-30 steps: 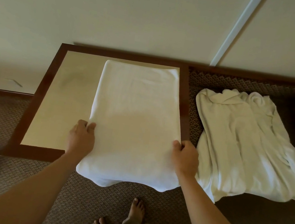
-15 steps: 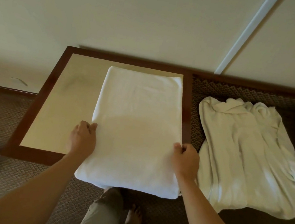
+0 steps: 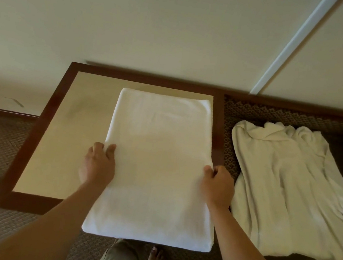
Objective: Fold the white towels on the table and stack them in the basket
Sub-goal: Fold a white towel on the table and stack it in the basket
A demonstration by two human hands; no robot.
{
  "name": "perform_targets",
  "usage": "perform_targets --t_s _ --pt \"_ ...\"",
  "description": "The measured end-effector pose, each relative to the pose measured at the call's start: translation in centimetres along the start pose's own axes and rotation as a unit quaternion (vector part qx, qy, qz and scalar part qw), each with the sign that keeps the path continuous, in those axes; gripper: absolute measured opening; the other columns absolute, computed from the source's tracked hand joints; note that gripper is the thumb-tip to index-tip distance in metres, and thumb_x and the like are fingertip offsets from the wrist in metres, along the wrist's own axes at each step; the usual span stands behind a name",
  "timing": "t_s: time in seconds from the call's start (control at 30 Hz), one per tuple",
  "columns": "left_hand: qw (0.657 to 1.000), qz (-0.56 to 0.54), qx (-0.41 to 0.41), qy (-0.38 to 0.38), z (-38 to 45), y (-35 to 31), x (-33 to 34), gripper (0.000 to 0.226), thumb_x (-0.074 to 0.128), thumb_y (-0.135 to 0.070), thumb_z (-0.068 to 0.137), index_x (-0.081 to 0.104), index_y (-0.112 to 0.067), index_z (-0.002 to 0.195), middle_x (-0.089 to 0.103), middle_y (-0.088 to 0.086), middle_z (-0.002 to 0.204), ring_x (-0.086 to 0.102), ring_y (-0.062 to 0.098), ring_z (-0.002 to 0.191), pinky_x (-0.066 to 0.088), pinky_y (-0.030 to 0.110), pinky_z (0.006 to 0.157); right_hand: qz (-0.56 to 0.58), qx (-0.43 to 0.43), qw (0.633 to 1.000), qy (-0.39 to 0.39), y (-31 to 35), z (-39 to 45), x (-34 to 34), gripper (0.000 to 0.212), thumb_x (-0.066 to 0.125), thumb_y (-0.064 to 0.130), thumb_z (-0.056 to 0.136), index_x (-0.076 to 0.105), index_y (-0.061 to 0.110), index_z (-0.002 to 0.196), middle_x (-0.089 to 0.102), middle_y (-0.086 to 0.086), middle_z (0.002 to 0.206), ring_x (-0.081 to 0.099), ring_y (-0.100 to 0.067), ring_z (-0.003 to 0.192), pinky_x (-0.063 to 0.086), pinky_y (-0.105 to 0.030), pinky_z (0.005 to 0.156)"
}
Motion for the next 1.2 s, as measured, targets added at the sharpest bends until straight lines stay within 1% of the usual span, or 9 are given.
perform_targets --t_s 0.1,0.2,0.27,0.33,0.43,0.57,0.77,0.93,1.2 --pt "1.000 -0.007 -0.012 -0.021 -0.4 -0.3 0.0 0.041 0.040 -0.049 0.106 0.051 -0.012 0.121 0.059 0.014 0.122 0.058 0.039 0.096 0.043 0.044 0.072 -0.026 0.009 1.000 0.012 0.8 0.1 0.1 0.020 0.056 0.036 0.099 0.059 0.020 0.089 0.064 -0.004 0.089 0.062 -0.035 0.092 0.053 -0.049 0.080" --pt "0.997 0.004 0.014 -0.071 -0.8 -0.4 -0.1 0.036 0.050 -0.037 0.104 0.047 -0.014 0.131 0.052 0.015 0.135 0.058 0.043 0.108 0.047 0.051 0.079 -0.117 -0.031 0.991 -0.054 1.8 -1.0 0.0 0.023 0.057 0.024 0.097 0.059 0.017 0.118 0.060 -0.012 0.121 0.056 -0.038 0.111 0.047 -0.051 0.085" --pt "0.987 0.041 0.123 -0.094 -1.9 -1.5 0.2 0.038 0.056 -0.028 0.101 0.050 -0.014 0.135 0.046 0.015 0.145 0.052 0.043 0.123 0.044 0.057 0.096 -0.152 -0.140 0.977 -0.043 3.3 -2.4 0.5 0.048 0.052 0.027 0.097 0.048 0.019 0.144 0.044 -0.013 0.151 0.043 -0.036 0.135 0.040 -0.056 0.098" --pt "0.963 0.097 0.252 -0.010 -2.6 -3.2 1.6 0.048 0.047 -0.039 0.102 0.044 -0.023 0.148 0.032 0.011 0.162 0.034 0.036 0.146 0.029 0.058 0.116 -0.186 -0.271 0.941 0.075 4.6 -3.2 2.1 0.061 0.036 0.043 0.104 0.021 0.029 0.162 0.009 -0.002 0.172 0.010 -0.025 0.157 0.017 -0.057 0.117" --pt "0.938 0.175 0.281 0.105 -1.6 -3.1 3.2 0.067 0.014 -0.062 0.100 0.014 -0.036 0.162 -0.003 -0.001 0.172 -0.003 0.024 0.159 0.001 0.053 0.127 -0.254 -0.303 0.904 0.163 4.3 -2.0 3.7 0.069 0.015 0.061 0.104 -0.007 0.033 0.163 -0.021 0.010 0.169 -0.019 -0.018 0.156 -0.004 -0.058 0.124" --pt "0.947 0.209 0.218 0.105 0.4 -0.4 3.0 0.080 0.005 -0.074 0.094 -0.008 -0.034 0.162 -0.018 -0.005 0.170 -0.012 0.022 0.158 -0.004 0.053 0.126 -0.280 -0.147 0.936 0.156 2.4 0.7 2.5 0.067 0.005 0.062 0.102 -0.020 0.035 0.158 -0.026 0.015 0.166 -0.023 -0.022 0.155 -0.009 -0.064 0.121" --pt "0.980 0.177 0.034 0.082 1.6 -0.5 1.6 0.076 0.007 -0.061 0.102 -0.005 -0.018 0.164 -0.019 0.002 0.170 -0.018 0.031 0.156 -0.009 0.063 0.122 -0.245 -0.050 0.960 0.129 3.3 0.8 2.4 0.066 0.007 0.051 0.105 -0.015 0.026 0.161 -0.024 0.008 0.168 -0.020 -0.026 0.156 -0.006 -0.070 0.119" --pt "0.943 0.188 0.265 0.076 2.5 -4.0 3.4 0.071 0.011 -0.055 0.103 0.008 -0.019 0.164 -0.009 0.006 0.171 -0.011 0.032 0.157 -0.007 0.055 0.125 -0.266 -0.202 0.934 0.125 5.7 3.6 4.4 0.072 0.004 0.057 0.099 -0.005 0.025 0.163 -0.018 0.007 0.169 -0.015 -0.023 0.157 -0.006 -0.064 0.121" --pt "0.943 0.217 0.232 0.103 11.0 -8.2 4.7 0.082 -0.002 -0.068 0.094 -0.006 -0.026 0.164 -0.019 0.000 0.170 -0.016 0.031 0.156 -0.009 0.056 0.123 -0.283 -0.167 0.934 0.138 8.6 12.4 5.1 0.067 0.004 0.060 0.102 -0.016 0.033 0.161 -0.026 0.015 0.167 -0.023 -0.021 0.155 -0.009 -0.065 0.121"
Point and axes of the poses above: each hand's wrist, its own z-axis towards the middle knuckle, its own x-axis out of the palm, y = z × x, the point moved 2 cm from there along z, towards the middle knuckle
